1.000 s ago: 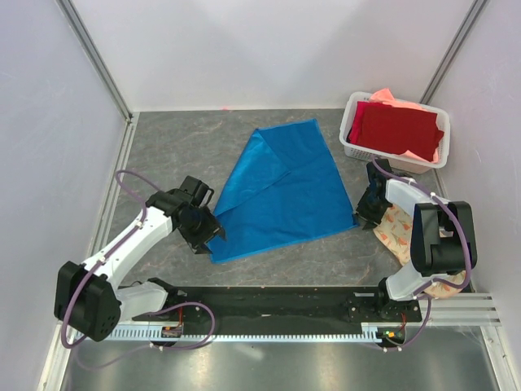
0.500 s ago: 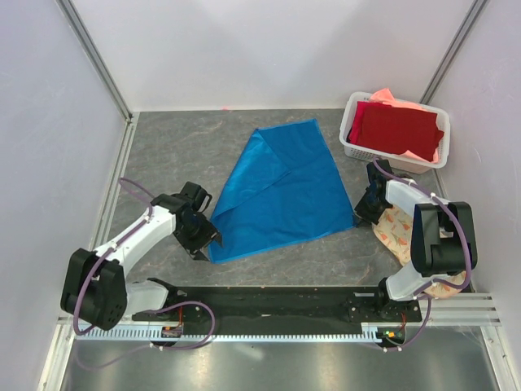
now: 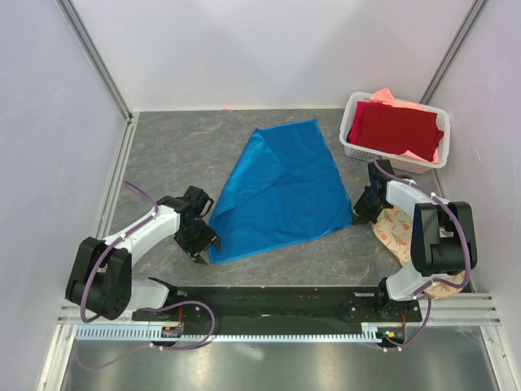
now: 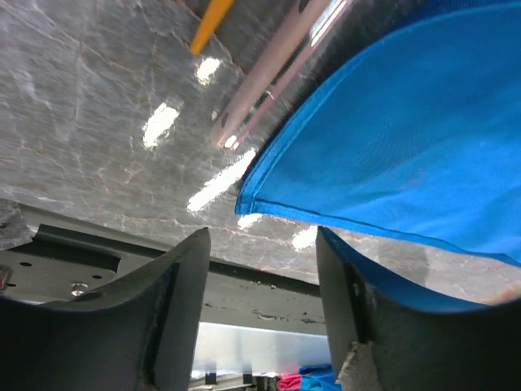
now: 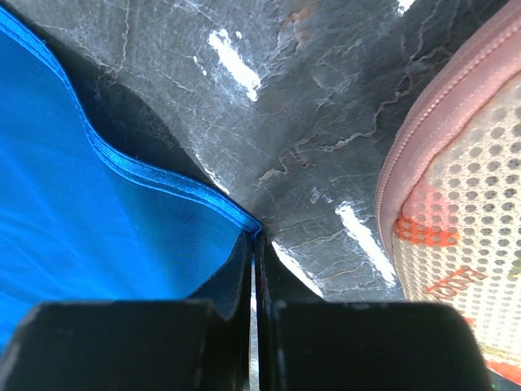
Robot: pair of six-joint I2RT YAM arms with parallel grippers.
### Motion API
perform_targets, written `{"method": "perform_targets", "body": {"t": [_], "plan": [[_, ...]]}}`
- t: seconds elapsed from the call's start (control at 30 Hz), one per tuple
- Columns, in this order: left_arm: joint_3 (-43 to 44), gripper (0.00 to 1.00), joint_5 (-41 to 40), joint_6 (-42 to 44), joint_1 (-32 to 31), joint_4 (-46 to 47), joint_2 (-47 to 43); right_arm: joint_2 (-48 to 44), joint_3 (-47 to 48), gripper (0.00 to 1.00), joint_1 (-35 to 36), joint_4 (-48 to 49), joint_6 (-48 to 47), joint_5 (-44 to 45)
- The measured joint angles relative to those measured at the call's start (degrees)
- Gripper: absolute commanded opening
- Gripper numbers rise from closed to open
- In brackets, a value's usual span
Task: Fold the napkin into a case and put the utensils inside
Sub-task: Flatten out the crumpled napkin at the center of the board.
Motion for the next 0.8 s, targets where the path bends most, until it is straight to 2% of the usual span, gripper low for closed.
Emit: {"method": "perform_targets", "body": {"t": [0.57,0.73,0.77,0.8], "plan": [[-4.42,0.44,-0.26,-4.44,0.74,4.44,2.12,-0.37,-0.66,0.0,-0.98,1.38,-0.52,-1.73],[-4.76,0.33,0.26,-5.57,0.92,4.52,1.9,-0.37,-0.7,0.0,-0.98,2.16,-0.52,-2.12],[-4.79,0.29,0.39,-5.73,0.92,4.59,1.9,-0.35,-0.7,0.0,-0.98,2.25,-0.52,-2.12],[-4.81,0.2,0.5,-5.9,0.92,4.7,1.9,-0.35,-0.7,0.0,-0.98,2.29,-0.52,-2.12]]}}
